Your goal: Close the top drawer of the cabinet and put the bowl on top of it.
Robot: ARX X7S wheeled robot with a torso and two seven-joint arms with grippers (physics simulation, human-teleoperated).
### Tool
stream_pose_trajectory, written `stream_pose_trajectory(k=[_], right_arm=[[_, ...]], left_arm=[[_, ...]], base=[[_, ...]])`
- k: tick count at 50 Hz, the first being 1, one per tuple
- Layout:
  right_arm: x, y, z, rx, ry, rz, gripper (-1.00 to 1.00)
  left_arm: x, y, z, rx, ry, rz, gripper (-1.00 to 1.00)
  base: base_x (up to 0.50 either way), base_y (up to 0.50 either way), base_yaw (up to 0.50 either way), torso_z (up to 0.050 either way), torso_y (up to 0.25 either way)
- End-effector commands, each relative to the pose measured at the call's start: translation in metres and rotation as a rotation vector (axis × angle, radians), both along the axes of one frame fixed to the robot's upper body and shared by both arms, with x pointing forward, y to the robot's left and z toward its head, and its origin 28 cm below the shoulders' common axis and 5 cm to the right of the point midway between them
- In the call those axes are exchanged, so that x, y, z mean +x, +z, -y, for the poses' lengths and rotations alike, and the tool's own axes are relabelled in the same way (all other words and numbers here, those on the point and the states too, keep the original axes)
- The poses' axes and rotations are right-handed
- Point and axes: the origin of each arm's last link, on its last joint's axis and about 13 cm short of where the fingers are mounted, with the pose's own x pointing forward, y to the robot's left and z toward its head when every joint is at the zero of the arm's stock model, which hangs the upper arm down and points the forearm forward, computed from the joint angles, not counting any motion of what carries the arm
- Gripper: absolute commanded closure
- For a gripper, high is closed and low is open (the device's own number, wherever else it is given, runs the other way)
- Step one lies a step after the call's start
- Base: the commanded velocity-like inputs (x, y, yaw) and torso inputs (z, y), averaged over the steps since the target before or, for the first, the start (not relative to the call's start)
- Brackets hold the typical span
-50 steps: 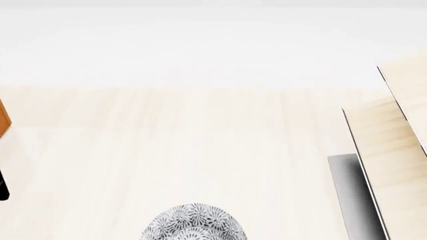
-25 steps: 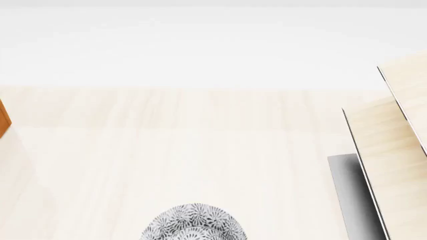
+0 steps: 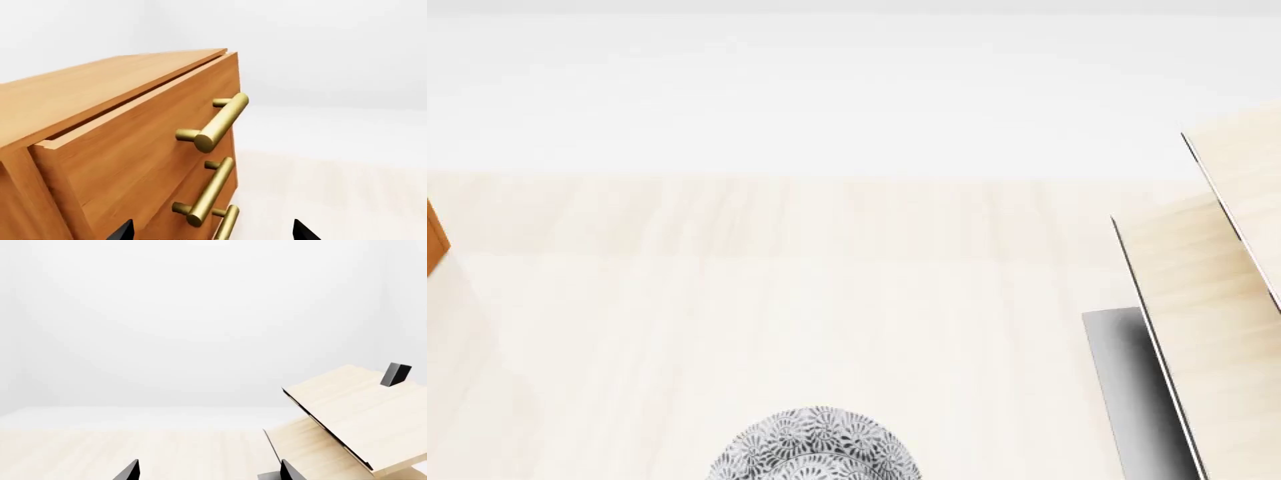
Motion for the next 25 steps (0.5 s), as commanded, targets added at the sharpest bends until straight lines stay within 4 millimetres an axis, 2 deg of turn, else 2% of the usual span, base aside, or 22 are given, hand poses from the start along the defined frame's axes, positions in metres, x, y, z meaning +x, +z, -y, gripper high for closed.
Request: stream_pose_trajectory(k=[1,3,13,25], right_arm=[[0.0,0.0,0.0,0.0,-0.002,0.001,-1.0],[0.0,0.0,0.0,0.0,-0.001,0.001,-1.0],[0.0,-0.001,0.0,-0.002,0.0,0.0,-1.0],[0.0,0.0,0.0,-0.002,0.0,0.002,-1.0]], left_arm=[[0.017,-0.005,-0.008,0.01,0.122,-0.009,-1.0],[0.02,-0.006,-0.009,0.055,0.152,-0.008,-1.0],[0.027,-0.006,-0.009,0.006,0.121,-0.027,-1.0],[0.033,0.005,-0.008,0.014,0.121,-0.042,-1.0]], base=[[0.0,0.0,0.0,0.0,0.0],[0.0,0.0,0.0,0.0,0.0],[0.0,0.0,0.0,0.0,0.0],[0.0,0.0,0.0,0.0,0.0]])
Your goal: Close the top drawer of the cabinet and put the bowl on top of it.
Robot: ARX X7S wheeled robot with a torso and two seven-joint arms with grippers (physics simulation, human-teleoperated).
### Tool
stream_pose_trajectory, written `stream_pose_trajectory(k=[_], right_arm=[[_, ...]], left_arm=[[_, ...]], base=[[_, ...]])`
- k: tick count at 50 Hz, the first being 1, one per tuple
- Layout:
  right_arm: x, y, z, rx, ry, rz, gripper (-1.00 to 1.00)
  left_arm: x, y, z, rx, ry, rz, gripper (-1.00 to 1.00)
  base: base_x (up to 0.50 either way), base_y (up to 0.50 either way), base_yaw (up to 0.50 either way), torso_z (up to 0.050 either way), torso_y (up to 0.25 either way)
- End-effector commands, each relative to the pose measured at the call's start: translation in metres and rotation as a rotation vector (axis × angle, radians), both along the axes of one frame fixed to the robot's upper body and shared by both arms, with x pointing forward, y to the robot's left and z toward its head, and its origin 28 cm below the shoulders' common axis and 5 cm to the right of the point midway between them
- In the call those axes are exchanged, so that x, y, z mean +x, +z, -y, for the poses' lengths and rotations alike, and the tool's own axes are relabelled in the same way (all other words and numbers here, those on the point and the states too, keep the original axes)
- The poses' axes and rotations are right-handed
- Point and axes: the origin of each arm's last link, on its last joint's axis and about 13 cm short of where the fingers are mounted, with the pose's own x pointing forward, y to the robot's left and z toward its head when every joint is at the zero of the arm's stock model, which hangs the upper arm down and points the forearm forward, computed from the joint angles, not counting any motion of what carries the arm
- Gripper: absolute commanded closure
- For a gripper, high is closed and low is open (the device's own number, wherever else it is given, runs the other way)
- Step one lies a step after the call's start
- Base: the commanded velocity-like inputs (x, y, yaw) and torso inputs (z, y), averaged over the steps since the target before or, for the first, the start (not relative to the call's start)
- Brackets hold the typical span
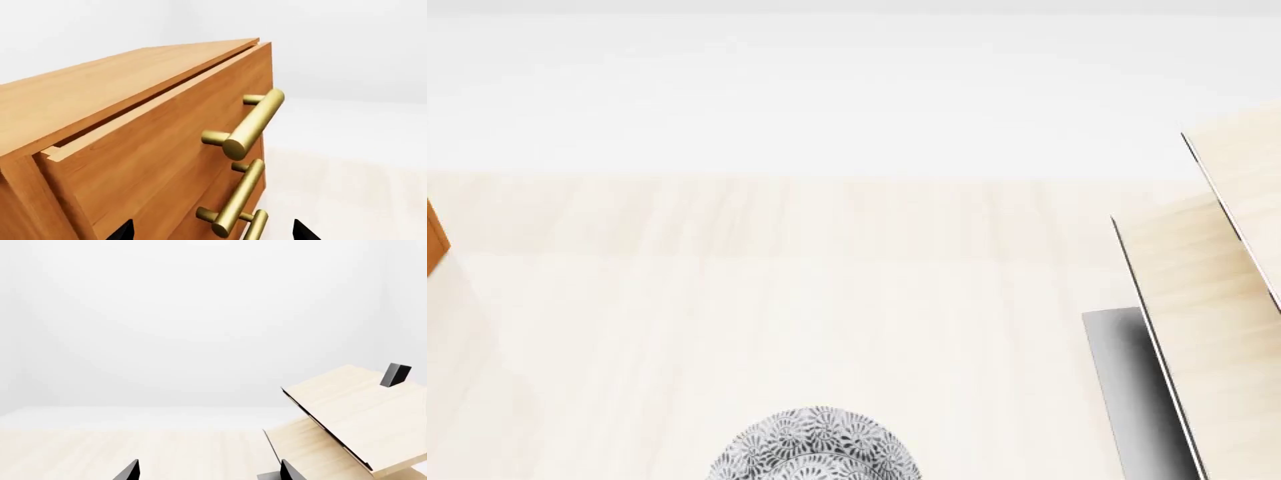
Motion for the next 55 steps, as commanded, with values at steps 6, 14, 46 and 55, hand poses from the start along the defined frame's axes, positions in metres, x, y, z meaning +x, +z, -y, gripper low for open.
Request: stream_pose_trajectory(k=[6,14,46,55], right_arm=[[-0.001,0.001,0.0,-0.001,0.001,0.001,-1.0],[0.0,0.0,-0.001,-0.005,0.002,-0.001,-1.0],[0.002,-0.001,-0.001,-0.014,0.001,-0.007,-1.0],[0.002,-0.002,-0.001,-0.016,0.001,-0.008,-1.0]], left_arm=[[0.005,0.008,-0.003,-0.015,0.025,-0.015,-1.0],[0.005,0.006,-0.007,-0.019,0.037,-0.024,-1.0],[0.014,0.008,-0.019,-0.024,0.065,-0.047,-1.0],[0.012,0.007,-0.023,-0.029,0.076,-0.053,-1.0]], base=[[0.0,0.0,0.0,0.0,0.0],[0.0,0.0,0.0,0.0,0.0],[0.0,0.0,0.0,0.0,0.0],[0.0,0.0,0.0,0.0,0.0]])
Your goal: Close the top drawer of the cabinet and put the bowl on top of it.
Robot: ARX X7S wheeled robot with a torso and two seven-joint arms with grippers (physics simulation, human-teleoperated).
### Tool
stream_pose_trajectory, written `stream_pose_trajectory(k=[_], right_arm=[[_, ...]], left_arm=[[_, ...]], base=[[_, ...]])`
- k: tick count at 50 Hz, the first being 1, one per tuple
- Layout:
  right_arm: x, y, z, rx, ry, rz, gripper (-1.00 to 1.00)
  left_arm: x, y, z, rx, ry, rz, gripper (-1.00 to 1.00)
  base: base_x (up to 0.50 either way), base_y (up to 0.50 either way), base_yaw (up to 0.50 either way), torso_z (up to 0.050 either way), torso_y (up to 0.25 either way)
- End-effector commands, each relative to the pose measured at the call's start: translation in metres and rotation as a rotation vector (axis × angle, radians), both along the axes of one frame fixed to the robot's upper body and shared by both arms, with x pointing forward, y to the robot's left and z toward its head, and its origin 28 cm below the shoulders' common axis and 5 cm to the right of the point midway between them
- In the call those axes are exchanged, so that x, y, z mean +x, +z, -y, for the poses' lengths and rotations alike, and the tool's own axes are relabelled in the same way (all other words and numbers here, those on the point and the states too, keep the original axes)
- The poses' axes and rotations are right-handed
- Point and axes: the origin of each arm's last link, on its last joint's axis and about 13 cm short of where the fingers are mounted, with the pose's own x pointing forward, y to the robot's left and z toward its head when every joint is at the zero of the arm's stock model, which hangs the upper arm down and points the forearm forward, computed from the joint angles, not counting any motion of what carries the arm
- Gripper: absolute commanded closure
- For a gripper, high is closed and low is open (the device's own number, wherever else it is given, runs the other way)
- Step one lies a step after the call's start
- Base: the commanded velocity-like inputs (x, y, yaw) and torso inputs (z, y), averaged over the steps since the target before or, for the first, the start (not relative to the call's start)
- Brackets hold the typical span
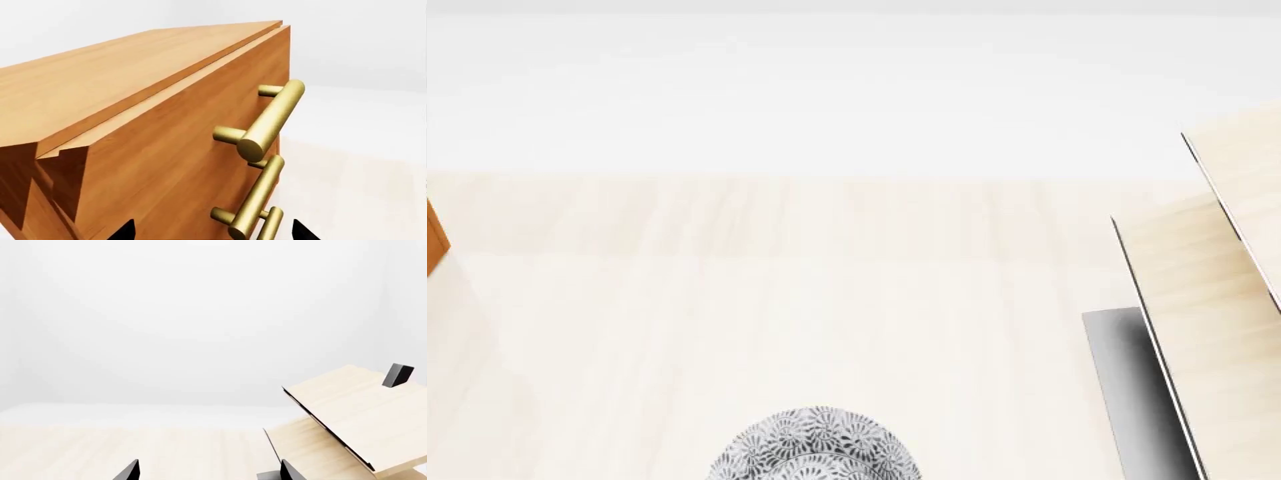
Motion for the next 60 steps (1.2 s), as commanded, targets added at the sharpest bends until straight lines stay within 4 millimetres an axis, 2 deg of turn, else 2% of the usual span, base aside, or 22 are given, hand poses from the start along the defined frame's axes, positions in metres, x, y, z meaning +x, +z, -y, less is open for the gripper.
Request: stream_pose_trajectory(k=[1,16,42,60], right_arm=[[0.0,0.0,0.0,-0.003,0.0,-0.001,-1.0],[0.0,-0.001,0.0,-0.006,0.002,-0.001,-1.0],[0.0,-0.002,-0.002,-0.013,0.009,-0.004,-1.0],[0.001,-0.002,-0.001,-0.014,0.009,-0.006,-1.0]], left_arm=[[-0.003,0.001,-0.006,0.016,0.031,-0.007,-1.0],[-0.002,0.004,-0.01,0.017,0.043,-0.014,-1.0],[-0.007,0.005,-0.03,0.002,0.116,-0.034,-1.0],[-0.008,0.005,-0.032,0.002,0.126,-0.037,-1.0]], base=[[0.0,0.0,0.0,0.0,0.0],[0.0,0.0,0.0,0.0,0.0],[0.0,0.0,0.0,0.0,0.0],[0.0,0.01,0.0,0.0,0.0]])
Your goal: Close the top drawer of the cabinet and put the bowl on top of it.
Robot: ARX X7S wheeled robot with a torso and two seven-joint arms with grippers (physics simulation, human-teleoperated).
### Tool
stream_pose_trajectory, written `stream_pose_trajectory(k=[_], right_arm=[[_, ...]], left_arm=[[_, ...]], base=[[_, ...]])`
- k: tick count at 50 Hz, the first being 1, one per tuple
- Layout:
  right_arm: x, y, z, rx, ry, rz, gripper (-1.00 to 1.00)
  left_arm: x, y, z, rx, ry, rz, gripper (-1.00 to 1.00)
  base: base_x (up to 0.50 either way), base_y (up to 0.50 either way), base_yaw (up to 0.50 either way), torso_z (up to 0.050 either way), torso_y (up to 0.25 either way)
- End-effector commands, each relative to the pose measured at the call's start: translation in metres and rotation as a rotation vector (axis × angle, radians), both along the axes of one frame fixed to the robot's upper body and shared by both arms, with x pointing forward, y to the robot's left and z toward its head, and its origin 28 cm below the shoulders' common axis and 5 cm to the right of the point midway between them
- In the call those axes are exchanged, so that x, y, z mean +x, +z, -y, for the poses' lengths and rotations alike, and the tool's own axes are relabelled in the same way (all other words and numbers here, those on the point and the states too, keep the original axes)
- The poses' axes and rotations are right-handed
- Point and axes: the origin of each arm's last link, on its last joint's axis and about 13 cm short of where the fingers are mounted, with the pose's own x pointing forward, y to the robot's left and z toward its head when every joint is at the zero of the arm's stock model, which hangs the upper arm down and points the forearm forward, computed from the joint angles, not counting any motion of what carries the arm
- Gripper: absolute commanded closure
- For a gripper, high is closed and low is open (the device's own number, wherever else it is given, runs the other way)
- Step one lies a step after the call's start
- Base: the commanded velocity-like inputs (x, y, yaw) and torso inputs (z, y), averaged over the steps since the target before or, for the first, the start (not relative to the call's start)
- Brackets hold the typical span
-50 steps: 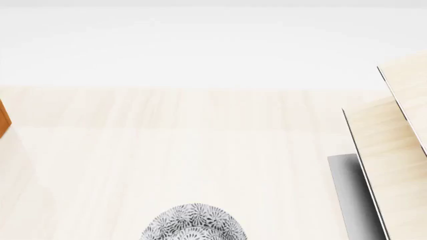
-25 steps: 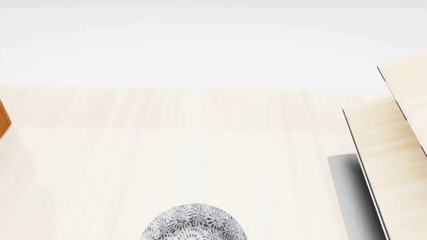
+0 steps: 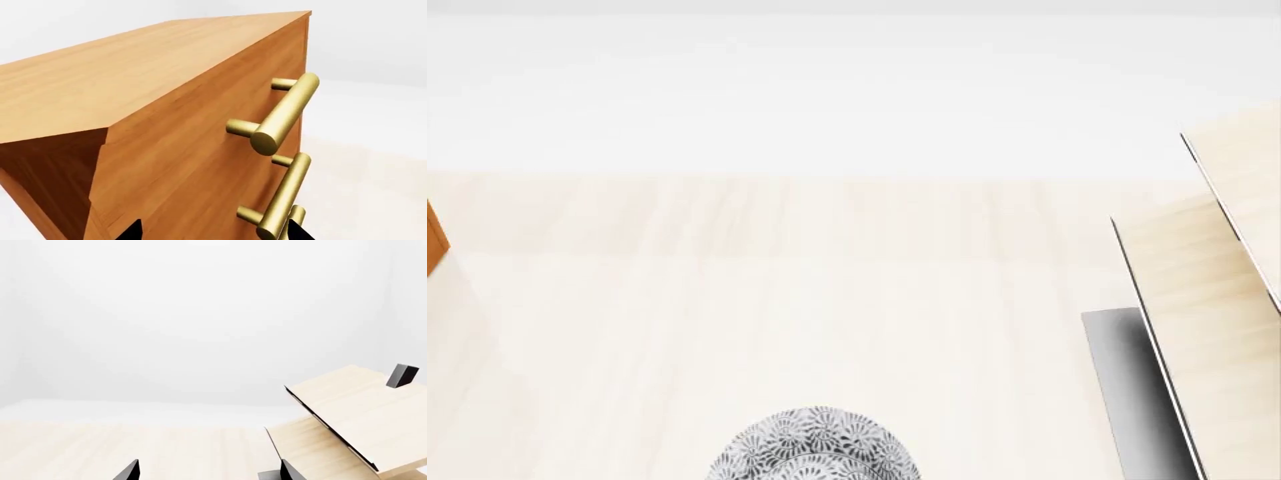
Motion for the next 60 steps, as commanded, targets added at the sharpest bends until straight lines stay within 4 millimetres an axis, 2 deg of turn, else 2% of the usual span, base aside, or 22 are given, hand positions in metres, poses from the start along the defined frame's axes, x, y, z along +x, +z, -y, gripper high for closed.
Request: stream_pose_trajectory(k=[1,15,28,35,42,45,49,52,60], right_arm=[[0.0,0.0,0.0,-0.001,0.001,0.001,-1.0],[0.0,0.0,0.001,-0.001,0.001,0.002,-1.0],[0.001,0.0,0.0,-0.003,0.0,-0.003,-1.0],[0.0,0.0,0.0,-0.001,-0.001,0.0,-1.0],[-0.001,0.0,0.0,-0.001,0.0,0.002,-1.0],[0.0,0.0,0.0,-0.001,0.0,0.0,-1.0],[-0.002,0.002,0.001,0.0,-0.001,0.002,-1.0],[-0.001,0.001,0.002,0.004,-0.006,0.002,-1.0],[-0.003,0.002,0.001,-0.003,0.004,0.002,-1.0]], left_arm=[[-0.005,0.002,-0.014,0.015,0.086,-0.016,-1.0],[-0.005,0.001,-0.011,0.021,0.074,-0.006,-1.0],[-0.025,0.005,0.015,0.018,-0.09,0.047,-1.0],[-0.041,0.011,0.037,0.035,-0.19,0.086,-1.0],[-0.051,0.004,0.049,0.025,-0.238,0.109,-1.0],[-0.061,0.008,0.058,-0.016,-0.32,0.135,-1.0],[-0.077,0.012,0.069,0.074,-0.352,0.154,-1.0],[-0.089,0.012,0.075,0.076,-0.373,0.172,-1.0],[-0.122,0.0,0.092,0.1,-0.424,0.191,-1.0]], base=[[0.0,0.01,0.0,0.0,0.0],[0.0,0.0,0.0,0.0,0.0],[0.0,0.0,0.0,0.0,0.0],[0.0,0.0,0.0,0.0,0.0],[0.0,0.0,0.0,0.0,0.0],[0.0,0.0,0.0,0.0,0.0],[0.0,0.0,0.0,0.0,0.0],[0.0,0.0,0.0,0.0,0.0],[0.0,0.0,0.0,0.0,0.0]])
